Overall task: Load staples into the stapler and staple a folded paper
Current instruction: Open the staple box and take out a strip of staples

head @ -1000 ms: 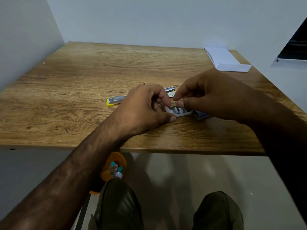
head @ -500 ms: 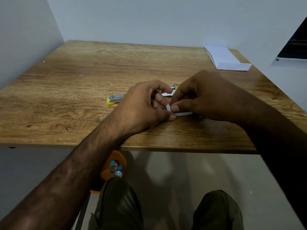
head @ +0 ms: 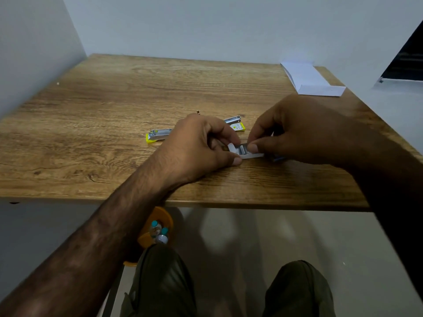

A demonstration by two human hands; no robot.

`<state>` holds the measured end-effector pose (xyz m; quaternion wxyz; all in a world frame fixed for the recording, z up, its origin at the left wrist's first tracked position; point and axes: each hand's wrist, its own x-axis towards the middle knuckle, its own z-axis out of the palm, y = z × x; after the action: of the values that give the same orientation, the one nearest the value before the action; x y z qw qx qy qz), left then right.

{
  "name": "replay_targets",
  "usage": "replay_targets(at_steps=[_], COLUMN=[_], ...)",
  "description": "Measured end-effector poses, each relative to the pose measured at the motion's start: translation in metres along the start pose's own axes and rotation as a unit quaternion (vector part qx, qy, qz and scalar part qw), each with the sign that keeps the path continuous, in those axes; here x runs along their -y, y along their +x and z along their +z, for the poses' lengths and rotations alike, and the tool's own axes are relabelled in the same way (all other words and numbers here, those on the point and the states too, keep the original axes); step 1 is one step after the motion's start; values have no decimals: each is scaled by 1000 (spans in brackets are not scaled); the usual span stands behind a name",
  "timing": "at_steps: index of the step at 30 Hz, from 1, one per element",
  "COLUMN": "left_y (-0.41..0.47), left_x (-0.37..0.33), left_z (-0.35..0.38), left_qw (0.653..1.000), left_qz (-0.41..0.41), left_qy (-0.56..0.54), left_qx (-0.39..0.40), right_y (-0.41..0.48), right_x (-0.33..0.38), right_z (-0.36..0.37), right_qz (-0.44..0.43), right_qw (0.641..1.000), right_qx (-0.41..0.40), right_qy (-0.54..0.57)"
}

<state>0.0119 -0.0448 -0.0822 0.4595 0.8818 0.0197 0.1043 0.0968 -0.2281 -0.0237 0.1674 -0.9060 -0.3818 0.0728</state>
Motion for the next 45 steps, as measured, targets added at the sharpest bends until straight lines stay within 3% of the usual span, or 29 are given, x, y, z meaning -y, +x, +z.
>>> replay_targets(at_steps=[5, 15, 20, 25, 30, 45], left_y=[0, -1, -2, -1, 0, -2], left_x=[-3, -5, -6, -6, -5, -5], left_z=[0, 0, 0, 0, 1, -1], left_qw=[1000, 1000, 1000, 1000, 999, 999], left_qz=[6, 14, 14, 8, 10, 23], left_qy=[22, 17, 27, 27, 32, 26], left_qx=[-7, -4, -7, -11, -5, 8], right_y=[5, 6, 0, 5, 5, 8], right_x=[16, 41, 41, 25, 21, 31], right_z=[10, 4, 2, 1, 3, 5], right_qz=[42, 158, 166, 155, 146, 121], right_qw=[999, 987, 986, 987, 988, 993], right_qx=[-26, 7, 6, -31, -11, -1], right_qy=[-21, -38, 33, 36, 46, -12])
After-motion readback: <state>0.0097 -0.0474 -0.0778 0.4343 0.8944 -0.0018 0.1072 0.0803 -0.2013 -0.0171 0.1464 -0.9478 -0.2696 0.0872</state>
